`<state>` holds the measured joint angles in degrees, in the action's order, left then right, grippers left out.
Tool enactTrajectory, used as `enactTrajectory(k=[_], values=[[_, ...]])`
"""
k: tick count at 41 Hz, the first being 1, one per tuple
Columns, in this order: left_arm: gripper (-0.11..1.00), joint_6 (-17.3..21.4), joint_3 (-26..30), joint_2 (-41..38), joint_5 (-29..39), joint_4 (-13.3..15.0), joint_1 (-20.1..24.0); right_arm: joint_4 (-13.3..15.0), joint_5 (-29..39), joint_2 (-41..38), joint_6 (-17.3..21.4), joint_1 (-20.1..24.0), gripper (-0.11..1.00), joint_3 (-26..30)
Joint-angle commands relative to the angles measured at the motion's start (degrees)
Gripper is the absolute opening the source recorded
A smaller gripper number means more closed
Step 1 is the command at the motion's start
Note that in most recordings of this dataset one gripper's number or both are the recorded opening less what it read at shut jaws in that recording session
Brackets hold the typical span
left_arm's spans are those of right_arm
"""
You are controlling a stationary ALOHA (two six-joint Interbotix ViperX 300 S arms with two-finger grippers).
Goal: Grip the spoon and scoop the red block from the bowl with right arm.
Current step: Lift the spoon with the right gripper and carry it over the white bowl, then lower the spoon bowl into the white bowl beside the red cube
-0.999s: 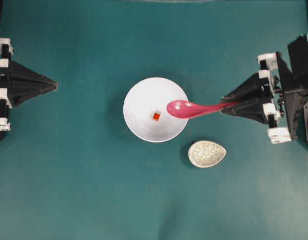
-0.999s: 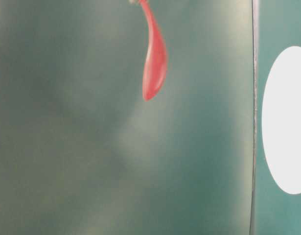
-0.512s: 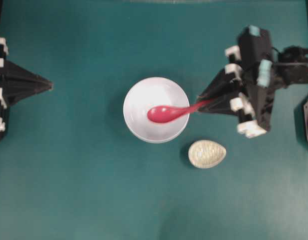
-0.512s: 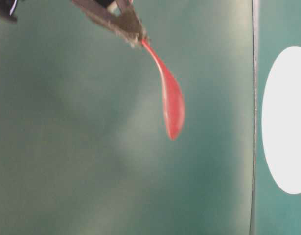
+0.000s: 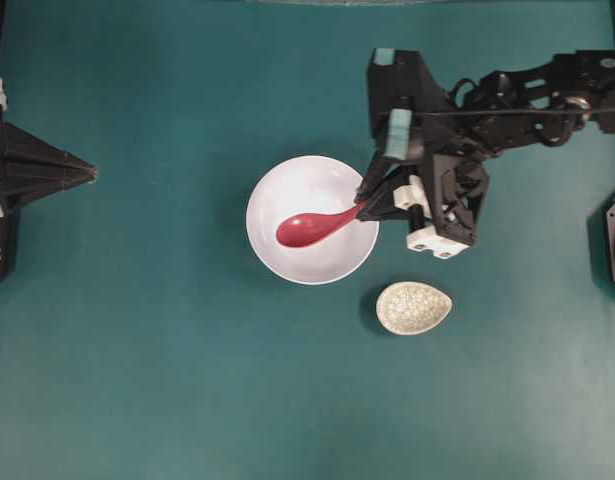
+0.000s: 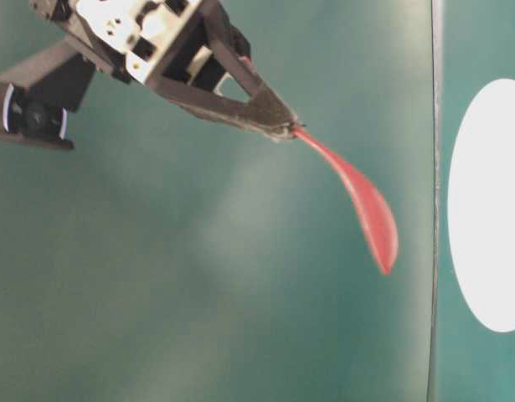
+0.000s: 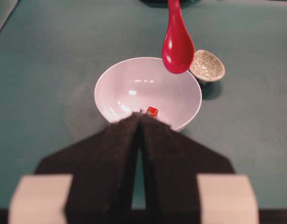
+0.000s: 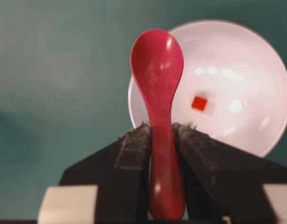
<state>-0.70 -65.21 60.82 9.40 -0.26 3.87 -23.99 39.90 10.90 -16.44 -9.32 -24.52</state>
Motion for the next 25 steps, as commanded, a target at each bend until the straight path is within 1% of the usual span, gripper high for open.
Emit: enactTrajectory(k=[1, 2, 4, 7, 10, 15, 25], values=[[0.0, -0.09, 1.67, -0.44, -0.26, -0.09, 0.26, 4.04, 3.52, -0.53, 4.13, -0.18, 0.24, 3.34], [0.0, -0.09, 1.76, -0.44, -0.26, 0.0, 0.26, 5.45, 4.75, -0.97, 5.8, -0.09, 0.24, 3.96], [0.0, -0.09, 1.76, -0.53, -0.35, 0.0, 0.26, 7.29, 6.68, -1.76, 8.7, -0.18, 0.24, 4.92], [0.0, -0.09, 1.67, -0.53, -0.35, 0.0, 0.26, 9.32, 9.32, -2.9, 12.22, 0.0, 0.24, 6.06], [0.0, -0.09, 1.58, -0.62, -0.44, 0.0, 0.26, 11.43, 11.25, -3.87, 14.68, 0.44, 0.24, 7.29], [0.0, -0.09, 1.41, -0.88, -0.53, 0.0, 0.26, 13.36, 12.92, -5.1, 15.21, 1.41, 0.24, 8.09], [0.0, -0.09, 1.41, -1.14, -0.62, -0.09, 0.26, 13.71, 13.62, -7.82, 15.38, 2.81, 0.24, 7.73]])
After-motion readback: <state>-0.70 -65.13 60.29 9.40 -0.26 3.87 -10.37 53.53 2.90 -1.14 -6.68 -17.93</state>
